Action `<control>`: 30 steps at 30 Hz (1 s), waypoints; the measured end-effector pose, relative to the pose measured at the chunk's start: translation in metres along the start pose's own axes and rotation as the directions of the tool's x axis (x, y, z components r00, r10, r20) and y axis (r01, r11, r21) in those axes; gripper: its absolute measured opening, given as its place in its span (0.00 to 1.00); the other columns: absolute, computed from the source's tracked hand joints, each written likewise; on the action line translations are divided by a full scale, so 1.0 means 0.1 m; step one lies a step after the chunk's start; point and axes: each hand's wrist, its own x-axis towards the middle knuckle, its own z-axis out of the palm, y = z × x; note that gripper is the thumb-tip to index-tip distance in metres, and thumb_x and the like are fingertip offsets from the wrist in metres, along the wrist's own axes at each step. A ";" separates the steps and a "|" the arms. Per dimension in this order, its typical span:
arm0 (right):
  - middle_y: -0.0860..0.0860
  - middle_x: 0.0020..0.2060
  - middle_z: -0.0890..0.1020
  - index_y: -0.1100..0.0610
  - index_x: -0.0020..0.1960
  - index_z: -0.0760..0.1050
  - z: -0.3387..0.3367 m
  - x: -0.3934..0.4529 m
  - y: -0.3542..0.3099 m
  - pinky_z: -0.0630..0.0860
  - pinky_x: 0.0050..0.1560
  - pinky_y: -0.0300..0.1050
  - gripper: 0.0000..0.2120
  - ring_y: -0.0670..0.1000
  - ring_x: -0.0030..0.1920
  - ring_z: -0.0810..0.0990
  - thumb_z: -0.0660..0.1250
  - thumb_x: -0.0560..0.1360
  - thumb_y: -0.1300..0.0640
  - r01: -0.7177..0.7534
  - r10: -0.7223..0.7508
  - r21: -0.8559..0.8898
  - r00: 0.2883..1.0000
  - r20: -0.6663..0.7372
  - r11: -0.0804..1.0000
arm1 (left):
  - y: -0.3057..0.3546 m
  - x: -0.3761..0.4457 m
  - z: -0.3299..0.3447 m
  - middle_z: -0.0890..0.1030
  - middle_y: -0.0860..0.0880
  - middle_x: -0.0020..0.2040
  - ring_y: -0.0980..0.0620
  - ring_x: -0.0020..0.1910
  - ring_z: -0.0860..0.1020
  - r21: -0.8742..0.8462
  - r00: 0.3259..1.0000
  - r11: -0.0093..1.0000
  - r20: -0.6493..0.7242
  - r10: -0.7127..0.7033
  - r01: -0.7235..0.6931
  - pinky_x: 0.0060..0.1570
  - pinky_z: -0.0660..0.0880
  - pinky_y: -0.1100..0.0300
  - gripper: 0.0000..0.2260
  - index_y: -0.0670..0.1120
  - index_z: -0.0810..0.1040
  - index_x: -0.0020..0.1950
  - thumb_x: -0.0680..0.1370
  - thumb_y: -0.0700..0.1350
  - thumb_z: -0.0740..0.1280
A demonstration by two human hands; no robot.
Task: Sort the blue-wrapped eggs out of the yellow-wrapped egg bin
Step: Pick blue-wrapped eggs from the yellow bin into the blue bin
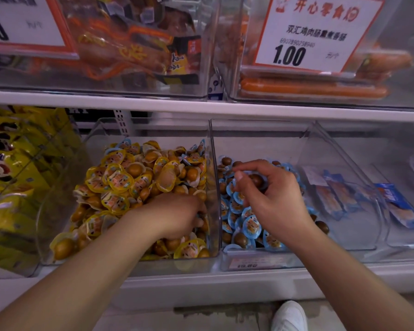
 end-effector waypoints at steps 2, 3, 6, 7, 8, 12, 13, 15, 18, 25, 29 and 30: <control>0.41 0.35 0.84 0.47 0.51 0.81 0.00 0.02 0.02 0.79 0.31 0.44 0.05 0.45 0.31 0.82 0.68 0.79 0.55 -0.012 0.012 0.015 1.000 -0.005 1.000 | 0.01 -0.04 -0.02 0.73 0.52 0.66 0.47 0.63 0.74 0.060 0.995 0.997 0.093 0.045 -0.051 0.60 0.74 0.50 0.22 0.60 0.68 0.72 0.78 0.63 0.61; 0.43 0.34 0.85 0.48 0.52 0.81 0.00 0.02 0.03 0.79 0.30 0.45 0.05 0.46 0.30 0.82 0.68 0.79 0.55 -0.012 0.012 0.016 1.000 -0.005 1.000 | 0.01 -0.06 -0.04 0.72 0.53 0.66 0.48 0.63 0.73 0.069 0.990 0.995 0.129 0.063 -0.072 0.61 0.74 0.51 0.26 0.62 0.67 0.72 0.76 0.67 0.61; 0.53 0.32 0.83 0.48 0.52 0.81 0.03 0.03 0.01 0.76 0.30 0.56 0.04 0.55 0.29 0.80 0.67 0.79 0.54 0.007 -0.007 0.005 1.000 0.016 1.000 | 0.04 -0.11 -0.06 0.74 0.55 0.61 0.50 0.58 0.75 0.054 0.984 0.997 0.174 0.039 -0.049 0.58 0.76 0.52 0.33 0.62 0.69 0.69 0.67 0.73 0.64; 0.56 0.32 0.82 0.47 0.51 0.80 0.05 0.03 0.01 0.75 0.29 0.57 0.04 0.58 0.29 0.79 0.67 0.79 0.54 0.010 -0.010 0.009 1.000 0.023 1.000 | 0.06 -0.11 -0.05 0.77 0.55 0.59 0.51 0.55 0.77 0.057 0.986 0.998 0.166 0.019 -0.029 0.55 0.78 0.52 0.33 0.61 0.71 0.67 0.65 0.74 0.65; 0.57 0.32 0.82 0.46 0.50 0.80 0.06 0.03 0.00 0.75 0.29 0.58 0.05 0.60 0.30 0.79 0.67 0.79 0.55 0.009 -0.009 0.014 1.000 0.027 1.000 | 0.08 -0.10 -0.03 0.79 0.55 0.55 0.51 0.52 0.78 0.076 0.989 0.997 0.150 0.002 -0.013 0.52 0.79 0.52 0.32 0.59 0.74 0.63 0.64 0.74 0.65; 0.57 0.32 0.81 0.47 0.51 0.81 0.11 0.02 0.01 0.78 0.32 0.60 0.04 0.60 0.32 0.80 0.67 0.79 0.54 -0.009 0.007 0.028 0.999 0.053 1.000 | 0.11 -0.10 0.04 0.79 0.52 0.49 0.49 0.47 0.79 0.092 0.997 0.996 0.077 -0.005 -0.003 0.48 0.80 0.51 0.30 0.54 0.78 0.57 0.64 0.74 0.66; 0.57 0.32 0.81 0.46 0.51 0.80 0.12 0.01 0.01 0.77 0.31 0.58 0.04 0.59 0.31 0.80 0.67 0.79 0.54 -0.003 0.002 0.020 0.998 0.059 1.000 | 0.10 -0.11 0.05 0.79 0.52 0.49 0.49 0.48 0.79 0.054 0.998 0.999 0.065 0.001 -0.004 0.48 0.80 0.51 0.29 0.54 0.79 0.57 0.65 0.73 0.67; 0.56 0.32 0.82 0.43 0.50 0.79 0.14 0.01 0.00 0.74 0.29 0.56 0.06 0.57 0.29 0.78 0.67 0.79 0.54 0.018 -0.018 0.000 0.998 0.066 1.000 | 0.10 -0.13 0.05 0.80 0.53 0.50 0.51 0.49 0.78 -0.059 0.999 0.998 0.052 0.003 0.001 0.49 0.80 0.52 0.25 0.55 0.79 0.56 0.66 0.68 0.71; 0.56 0.33 0.82 0.42 0.49 0.79 0.16 0.01 0.00 0.73 0.29 0.56 0.06 0.57 0.29 0.78 0.67 0.79 0.54 0.027 -0.026 -0.013 0.998 0.064 1.000 | 0.09 -0.13 0.03 0.81 0.55 0.50 0.54 0.49 0.79 -0.249 0.997 0.968 0.077 -0.021 0.040 0.50 0.79 0.56 0.16 0.56 0.78 0.50 0.67 0.59 0.76; 0.55 0.32 0.82 0.50 0.52 0.81 0.16 -0.03 0.02 0.74 0.27 0.58 0.04 0.59 0.29 0.79 0.67 0.79 0.54 0.030 -0.027 -0.041 0.997 0.067 0.999 | 0.16 -0.08 -0.09 0.82 0.54 0.55 0.54 0.53 0.80 -0.323 0.970 0.944 0.242 0.013 0.068 0.57 0.79 0.54 0.21 0.53 0.80 0.58 0.68 0.59 0.75; 0.55 0.32 0.82 0.50 0.52 0.81 0.14 -0.03 0.01 0.73 0.26 0.57 0.05 0.59 0.28 0.78 0.67 0.79 0.54 0.016 -0.015 -0.021 0.998 0.062 1.000 | 0.17 -0.10 -0.16 0.79 0.55 0.60 0.54 0.58 0.77 -0.248 0.943 0.967 0.330 0.038 0.048 0.61 0.76 0.56 0.23 0.54 0.78 0.64 0.71 0.59 0.74; 0.55 0.32 0.82 0.49 0.52 0.81 0.14 -0.02 0.01 0.74 0.26 0.56 0.05 0.58 0.28 0.78 0.67 0.79 0.54 0.015 -0.014 -0.018 0.998 0.059 1.000 | 0.17 -0.11 -0.16 0.80 0.55 0.60 0.54 0.58 0.77 -0.248 0.942 0.968 0.333 0.044 0.042 0.62 0.76 0.55 0.22 0.54 0.79 0.63 0.71 0.58 0.74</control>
